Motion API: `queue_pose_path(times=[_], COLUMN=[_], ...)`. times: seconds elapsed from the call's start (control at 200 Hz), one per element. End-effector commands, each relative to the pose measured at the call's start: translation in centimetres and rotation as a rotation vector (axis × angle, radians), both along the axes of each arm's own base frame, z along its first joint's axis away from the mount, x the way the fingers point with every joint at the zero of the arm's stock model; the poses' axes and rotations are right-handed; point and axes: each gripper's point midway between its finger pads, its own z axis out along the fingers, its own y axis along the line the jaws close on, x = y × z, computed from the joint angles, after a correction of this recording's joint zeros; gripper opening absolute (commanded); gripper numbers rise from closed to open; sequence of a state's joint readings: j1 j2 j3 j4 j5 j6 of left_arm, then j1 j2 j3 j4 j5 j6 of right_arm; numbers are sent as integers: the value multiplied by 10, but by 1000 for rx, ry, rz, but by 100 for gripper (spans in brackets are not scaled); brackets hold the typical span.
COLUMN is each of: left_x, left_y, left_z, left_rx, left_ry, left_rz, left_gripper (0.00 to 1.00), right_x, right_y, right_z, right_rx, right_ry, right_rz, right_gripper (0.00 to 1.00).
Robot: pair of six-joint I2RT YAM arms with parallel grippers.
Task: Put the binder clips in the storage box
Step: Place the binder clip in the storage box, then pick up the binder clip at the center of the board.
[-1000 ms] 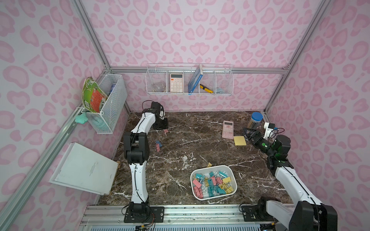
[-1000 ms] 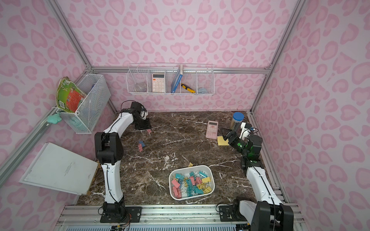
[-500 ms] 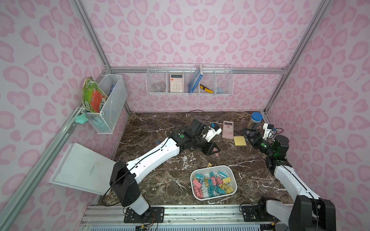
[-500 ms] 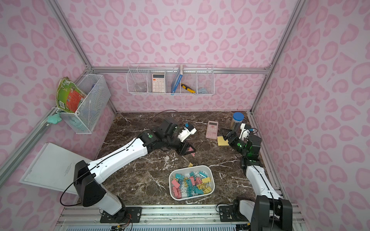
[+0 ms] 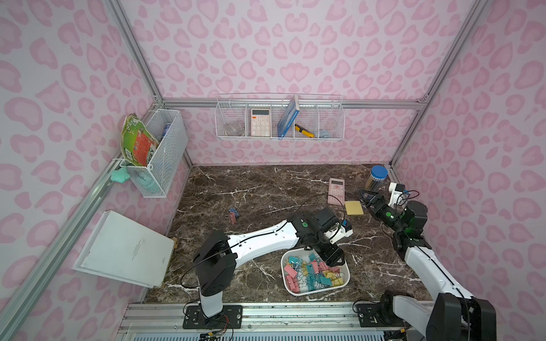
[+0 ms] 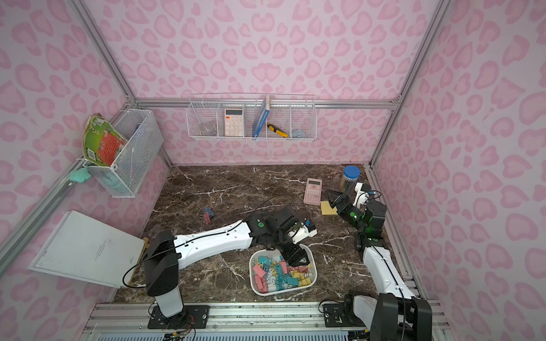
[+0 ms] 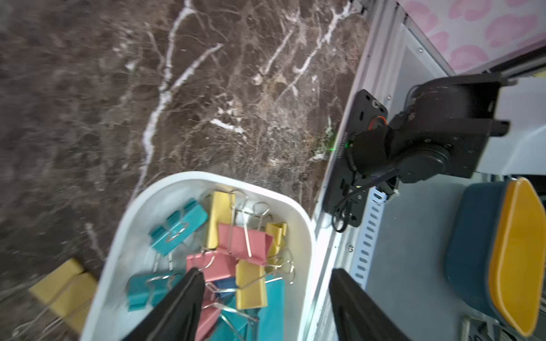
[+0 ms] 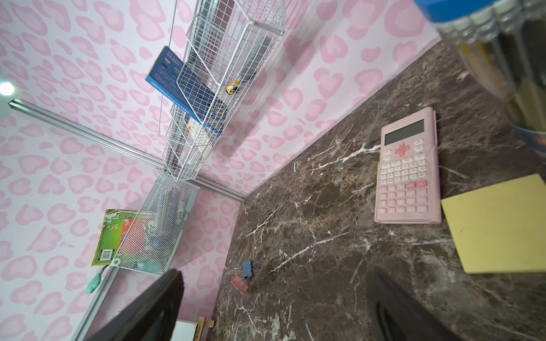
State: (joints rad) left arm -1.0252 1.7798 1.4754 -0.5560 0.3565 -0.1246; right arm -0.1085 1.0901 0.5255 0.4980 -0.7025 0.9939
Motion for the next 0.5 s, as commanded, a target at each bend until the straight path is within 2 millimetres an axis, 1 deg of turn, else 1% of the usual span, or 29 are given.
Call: queue_pose_path(times=[0.0,0.025,0.03,0.04,0.095,0.1,0.16,0.19,0.215,0.255,0.29,0.32,0.375,0.405,0.495], left_x=[66,86,89,96,136,138,171,183,189,195,198,202,207,210,216], left_y=[43,61,68,78,137,140,213,252,281,322,352,371,395,402,415], left_z=[31,43,38,36,36,37,28,20,14,5,-3,-8,-20,-26,-40], left_rx=[17,12,26,40,89,91,164,223,268,346,423,483,556,567,606], left_ry=[-155,-184,-180,-181,-178,-177,-162,-157,-143,-120,-119,-135,-139,-130,-88], left_rz=[280,365,382,417,639,651,884,1011,1099,1212,1292,1326,1361,1371,1384], left_gripper=[74,74,74,74,74,74,73,73,73,73,73,73,73,74,75], right_x=[0,-1,-1,-2,-3,-3,-4,-5,-6,-6,-6,-6,-6,-6,-5], right_y=[1,1,1,1,1,1,-1,-1,-1,-1,-1,-1,-1,-1,0], right_z=[9,9,9,10,9,9,9,9,8,9,8,9,9,10,10], right_rx=[-2,-4,-5,-7,-15,-16,-23,-24,-24,-24,-21,-19,-13,-12,-16], right_ry=[-38,-37,-38,-39,-37,-38,-38,-39,-38,-41,-38,-40,-43,-47,-42], right_rz=[7,9,9,9,7,7,1,0,-1,0,2,1,2,3,8], right_gripper=[98,98,98,98,98,98,98,98,98,98,98,98,98,98,98])
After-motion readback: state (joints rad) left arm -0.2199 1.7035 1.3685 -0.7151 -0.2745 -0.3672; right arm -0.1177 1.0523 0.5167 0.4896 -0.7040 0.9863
